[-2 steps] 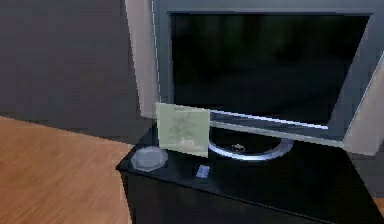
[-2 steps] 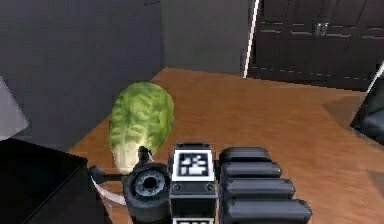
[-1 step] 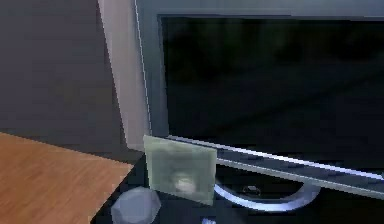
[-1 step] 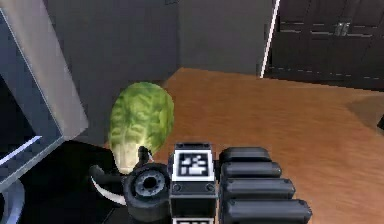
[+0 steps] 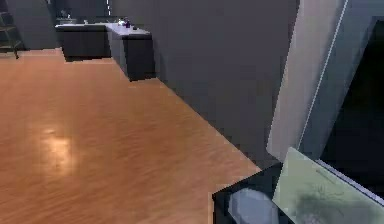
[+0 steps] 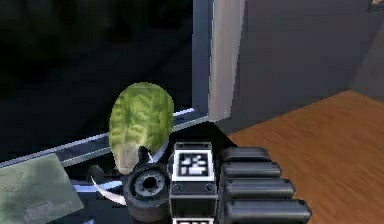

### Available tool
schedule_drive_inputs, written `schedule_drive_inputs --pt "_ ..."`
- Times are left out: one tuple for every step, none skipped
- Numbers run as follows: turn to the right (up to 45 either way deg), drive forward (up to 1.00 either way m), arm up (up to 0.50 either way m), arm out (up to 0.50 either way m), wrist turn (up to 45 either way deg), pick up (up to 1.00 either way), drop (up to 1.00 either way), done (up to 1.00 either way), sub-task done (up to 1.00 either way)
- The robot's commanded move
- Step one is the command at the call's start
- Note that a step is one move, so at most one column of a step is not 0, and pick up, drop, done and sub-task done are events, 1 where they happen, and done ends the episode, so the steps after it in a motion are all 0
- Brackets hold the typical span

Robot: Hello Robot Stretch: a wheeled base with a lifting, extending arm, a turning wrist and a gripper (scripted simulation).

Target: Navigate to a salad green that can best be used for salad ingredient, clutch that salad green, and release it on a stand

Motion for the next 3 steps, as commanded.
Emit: schedule_drive_inputs --pt "-45.0 0.0 0.0 0.0 0.0 0.0 0.0 0.0 0.0" --pt "-45.0 0.0 0.0 0.0 0.0 0.0 0.0 0.0 0.0" --pt "45.0 0.0 0.0 0.0 0.0 0.0 0.0 0.0 0.0"
